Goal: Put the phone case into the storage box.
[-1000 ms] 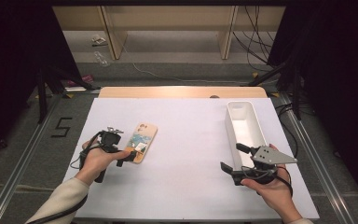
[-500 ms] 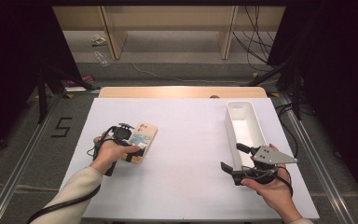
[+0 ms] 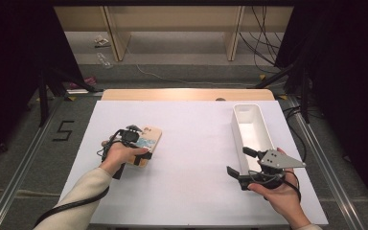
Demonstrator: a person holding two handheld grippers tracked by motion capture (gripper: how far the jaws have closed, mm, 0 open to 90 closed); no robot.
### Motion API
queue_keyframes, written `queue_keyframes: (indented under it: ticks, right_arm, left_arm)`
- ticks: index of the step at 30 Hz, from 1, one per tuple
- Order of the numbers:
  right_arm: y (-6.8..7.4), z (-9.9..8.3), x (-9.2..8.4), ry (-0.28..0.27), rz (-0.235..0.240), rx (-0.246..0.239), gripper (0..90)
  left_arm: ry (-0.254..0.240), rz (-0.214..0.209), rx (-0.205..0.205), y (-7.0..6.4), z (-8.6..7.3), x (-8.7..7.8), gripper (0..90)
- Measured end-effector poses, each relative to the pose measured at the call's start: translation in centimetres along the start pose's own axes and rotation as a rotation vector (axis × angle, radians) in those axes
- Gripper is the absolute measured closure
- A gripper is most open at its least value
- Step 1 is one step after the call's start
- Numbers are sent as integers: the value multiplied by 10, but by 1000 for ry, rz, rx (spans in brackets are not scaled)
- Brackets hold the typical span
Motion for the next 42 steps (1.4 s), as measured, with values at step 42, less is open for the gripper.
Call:
queue_keyframes:
  ticks: [42]
  right_arm:
    - [1,0,0,-1,3,2,119]
  left_arm:
    - [56,3,56,1,13,10,2]
Point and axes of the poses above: each handheld gripper's, and its own axes: x roughly forward along the jaws, z roughly out of its top, y roughly to its left, the point moved 5 cm from there along x, roughly forward along the jaws, and after that the axes turned 15 degrees about y, right-handed, at the moved point
